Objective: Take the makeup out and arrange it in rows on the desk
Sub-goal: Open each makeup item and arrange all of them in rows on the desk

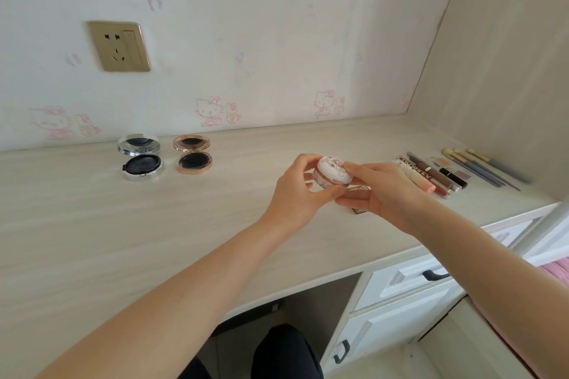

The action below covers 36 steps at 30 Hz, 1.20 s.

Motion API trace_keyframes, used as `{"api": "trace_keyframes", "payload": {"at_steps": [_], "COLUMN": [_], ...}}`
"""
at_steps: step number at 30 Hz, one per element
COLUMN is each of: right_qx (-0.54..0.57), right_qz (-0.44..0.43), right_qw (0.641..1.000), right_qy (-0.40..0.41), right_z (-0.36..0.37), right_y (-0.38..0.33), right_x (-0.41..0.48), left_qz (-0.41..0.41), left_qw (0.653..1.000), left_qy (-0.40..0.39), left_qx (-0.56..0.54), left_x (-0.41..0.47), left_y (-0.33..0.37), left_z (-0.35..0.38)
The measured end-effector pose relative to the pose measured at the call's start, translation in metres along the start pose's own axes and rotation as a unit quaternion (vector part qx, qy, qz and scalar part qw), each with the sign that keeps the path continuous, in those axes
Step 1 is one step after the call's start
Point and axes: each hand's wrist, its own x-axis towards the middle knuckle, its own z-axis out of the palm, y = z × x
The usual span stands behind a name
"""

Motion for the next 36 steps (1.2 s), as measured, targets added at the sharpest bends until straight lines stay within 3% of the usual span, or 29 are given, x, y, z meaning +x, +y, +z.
{"api": "trace_keyframes", "payload": {"at_steps": [10, 19, 25, 27, 30, 33, 36], "right_qx": [-0.207, -0.147, -0.202, -0.29, -0.472, -0.485, -0.509], "right_qz": [-0.045, -0.05, -0.037, -0.081, -0.225, -0.239, -0.237], "right_qw": [0.977, 0.987, 0.977, 0.951, 0.85, 0.829, 0.81], "right_qy": [0.013, -0.051, -0.062, -0.065, -0.06, -0.141, -0.171], "right_z": [0.085, 0.141, 0.158, 0.161, 0.161, 0.162, 0.164], "right_y": [0.001, 0.019, 0.023, 0.024, 0.02, 0.014, 0.011], "right_x": [0.004, 0.011, 0.011, 0.01, 0.01, 0.009, 0.012], "left_qz": [-0.024, -0.049, -0.056, -0.053, -0.049, -0.047, -0.049], "left_qw": [0.999, 0.995, 0.991, 0.988, 0.987, 0.987, 0.987], "left_qy": [0.043, 0.079, 0.115, 0.136, 0.152, 0.15, 0.148], "left_qx": [0.023, 0.041, 0.048, 0.047, 0.036, 0.032, 0.033], "left_x": [-0.042, -0.075, -0.087, -0.088, -0.088, -0.089, -0.09], "left_y": [-0.011, -0.023, -0.033, -0.034, -0.033, -0.032, -0.034], "left_z": [-0.078, -0.127, -0.136, -0.14, -0.143, -0.145, -0.148]}}
